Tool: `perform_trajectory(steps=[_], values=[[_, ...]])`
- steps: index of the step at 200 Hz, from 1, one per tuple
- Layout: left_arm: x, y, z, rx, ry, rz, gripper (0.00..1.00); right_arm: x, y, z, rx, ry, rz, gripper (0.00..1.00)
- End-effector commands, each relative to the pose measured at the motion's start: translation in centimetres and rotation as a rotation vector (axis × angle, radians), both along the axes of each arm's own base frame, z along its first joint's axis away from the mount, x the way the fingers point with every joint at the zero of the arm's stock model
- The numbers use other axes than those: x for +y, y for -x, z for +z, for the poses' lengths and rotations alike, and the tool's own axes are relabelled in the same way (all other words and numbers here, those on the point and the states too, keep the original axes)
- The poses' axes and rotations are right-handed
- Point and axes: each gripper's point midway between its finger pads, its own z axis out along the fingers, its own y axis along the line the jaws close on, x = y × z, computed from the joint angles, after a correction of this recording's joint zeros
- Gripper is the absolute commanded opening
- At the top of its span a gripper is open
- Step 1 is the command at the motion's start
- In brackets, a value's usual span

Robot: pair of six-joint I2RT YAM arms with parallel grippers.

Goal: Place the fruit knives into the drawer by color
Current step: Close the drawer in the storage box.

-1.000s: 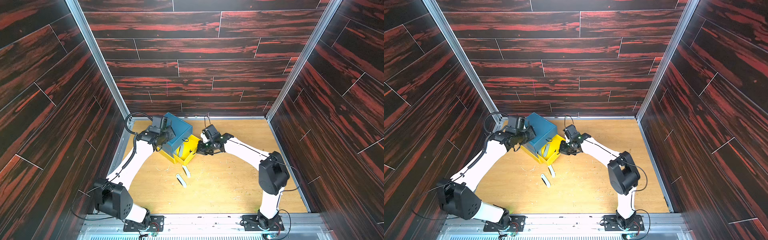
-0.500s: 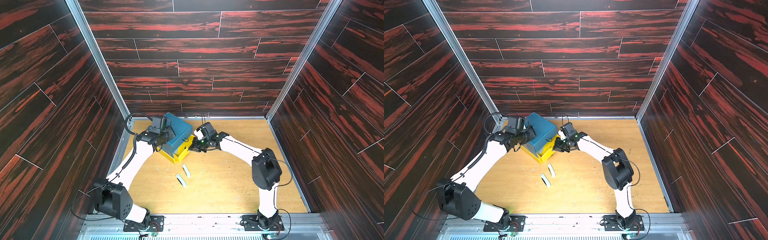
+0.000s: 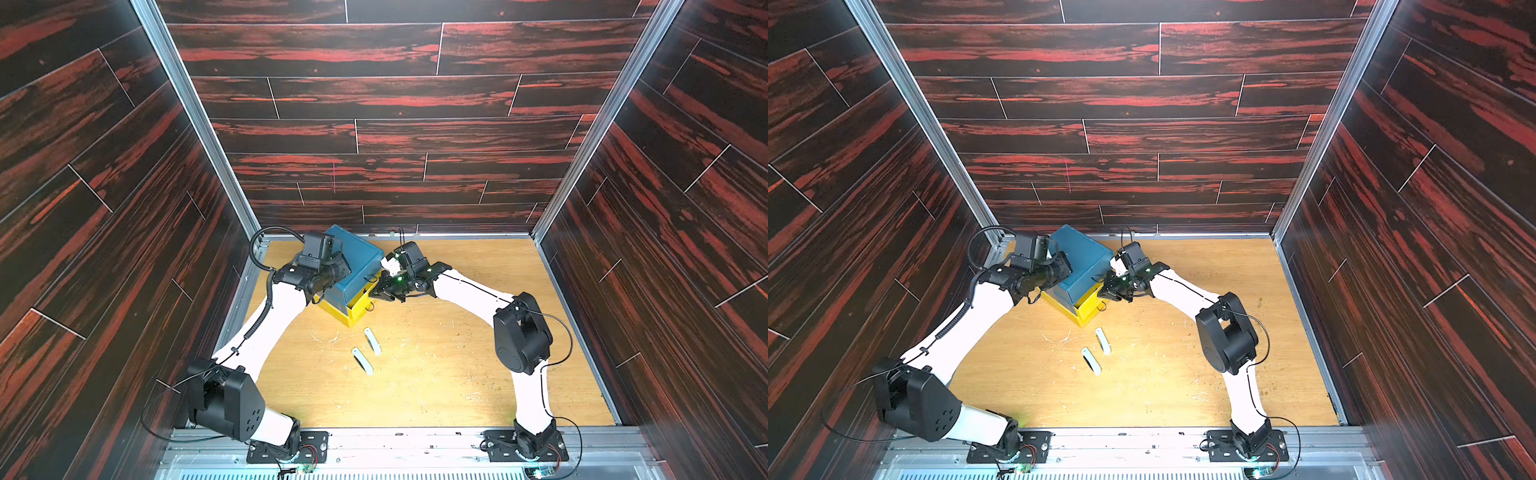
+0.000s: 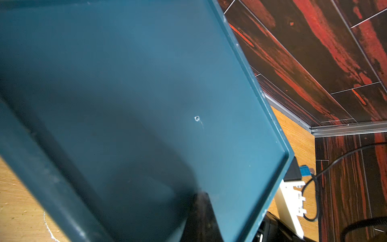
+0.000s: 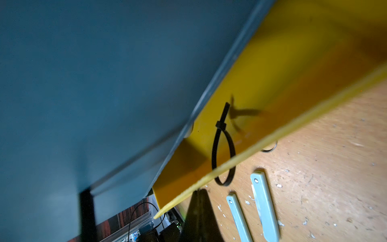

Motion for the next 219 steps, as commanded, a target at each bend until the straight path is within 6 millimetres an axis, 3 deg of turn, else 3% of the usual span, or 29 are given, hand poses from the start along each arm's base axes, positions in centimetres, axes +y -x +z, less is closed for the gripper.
perform_trajectory(steps=[1,63,94,219], values=[[0.6,2.4,-3.5,0.144,-0.035,-0.004,0.0,1.2,-0.4,0.8,-0.026,-0.051,0.03,0.02],[0.7,2.4,-3.2,0.14,-0.039,-0.002,0.0,-1.3,0.9,1.6,-0.059,-0.079,-0.01,0.04],[0.8,2.4,-3.2,0.138,-0.043,0.0,0.0,-2.7,1.3,0.9,-0.044,-0.071,-0.031,0.07],[0.8,2.4,-3.5,0.148,-0.044,-0.003,0.0,-0.4,-1.3,-1.6,0.051,-0.127,-0.074,0.05]])
